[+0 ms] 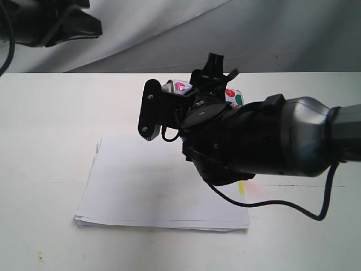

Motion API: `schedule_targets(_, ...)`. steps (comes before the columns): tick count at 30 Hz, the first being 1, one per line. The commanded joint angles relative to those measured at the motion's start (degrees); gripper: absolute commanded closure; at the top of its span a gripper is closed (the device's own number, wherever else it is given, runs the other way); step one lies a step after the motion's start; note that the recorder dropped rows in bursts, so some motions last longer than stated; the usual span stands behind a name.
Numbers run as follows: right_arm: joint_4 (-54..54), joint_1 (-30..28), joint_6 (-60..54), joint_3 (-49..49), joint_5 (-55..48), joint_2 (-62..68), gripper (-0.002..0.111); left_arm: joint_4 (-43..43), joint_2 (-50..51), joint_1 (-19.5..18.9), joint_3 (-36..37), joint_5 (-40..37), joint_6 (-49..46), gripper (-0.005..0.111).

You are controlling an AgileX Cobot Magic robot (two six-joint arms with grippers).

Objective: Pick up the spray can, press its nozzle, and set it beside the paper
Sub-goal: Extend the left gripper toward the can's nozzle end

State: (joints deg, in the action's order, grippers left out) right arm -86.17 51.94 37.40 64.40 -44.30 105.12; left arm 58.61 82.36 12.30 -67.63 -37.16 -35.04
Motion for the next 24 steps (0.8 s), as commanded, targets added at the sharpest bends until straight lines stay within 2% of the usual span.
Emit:
schedule_targets(1, -1.3, 0.1, -0.1, 0.3, -1.5, -0.8, 0.108, 20.1, 7.0, -7.5, -1.9, -15.1, -15.1, 0.107)
schedule_targets(6, -1.6, 0.1, -0.1, 0.3, -1.5, -0.8, 0.108, 20.7, 11.8, -10.8, -0.6, -23.3, -25.3, 0.107)
schedule_targets(11, -2.2, 0.1, -0.1, 0.3, -1.5, -0.8, 0.108, 31.8, 12.9, -11.0, 7.7, -16.7, -41.0, 0.107)
schedule_targets(15, -2.2, 0.1, -0.1, 0.3, -1.5, -0.8, 0.108, 39.8, 14.0, -11.0, 13.4, -17.1, -55.1, 0.107)
schedule_targets(18, -2.1, 0.1, -0.1, 0.3, -1.5, -0.8, 0.108, 41.3, 15.3, -11.0, 15.6, -16.6, -61.1, 0.107)
schedule_targets(20, -2.1, 0.1, -0.6, 0.3, -1.5, -0.8, 0.108, 41.3, 17.2, -11.0, 15.9, -17.1, -61.9, 0.107)
schedule_targets(24, -1.9, 0.1, -1.5, 0.3, -1.5, -0.8, 0.108, 41.3, 21.5, -11.7, 15.9, -24.0, -67.2, 0.107)
